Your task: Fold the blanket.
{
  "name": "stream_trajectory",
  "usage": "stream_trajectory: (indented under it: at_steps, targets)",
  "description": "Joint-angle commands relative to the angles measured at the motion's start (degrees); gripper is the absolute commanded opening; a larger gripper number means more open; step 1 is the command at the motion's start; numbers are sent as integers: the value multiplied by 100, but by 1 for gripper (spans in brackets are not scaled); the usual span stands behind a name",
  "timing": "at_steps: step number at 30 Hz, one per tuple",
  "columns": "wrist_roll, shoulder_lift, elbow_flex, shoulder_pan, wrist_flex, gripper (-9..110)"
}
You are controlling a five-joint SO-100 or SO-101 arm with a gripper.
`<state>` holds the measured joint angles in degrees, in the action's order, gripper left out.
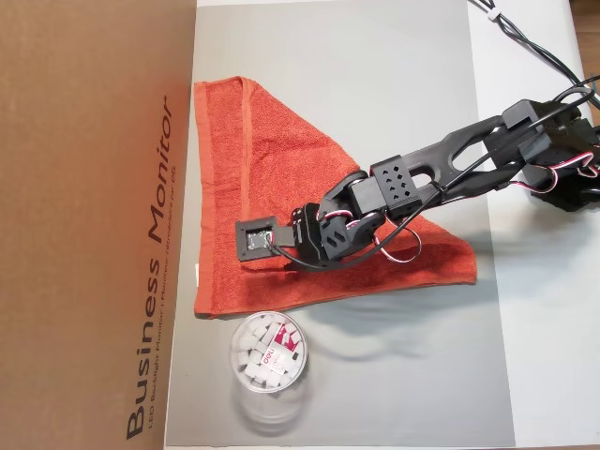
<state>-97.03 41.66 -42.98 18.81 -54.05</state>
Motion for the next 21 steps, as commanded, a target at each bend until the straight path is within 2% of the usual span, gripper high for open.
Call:
stream_trajectory:
  at_steps: [1, 10, 21]
  targets:
    - [571, 475, 35, 26, 97, 19]
    - [1819, 316, -97, 62, 88, 19]
    - [1854, 360, -132, -246, -18, 19]
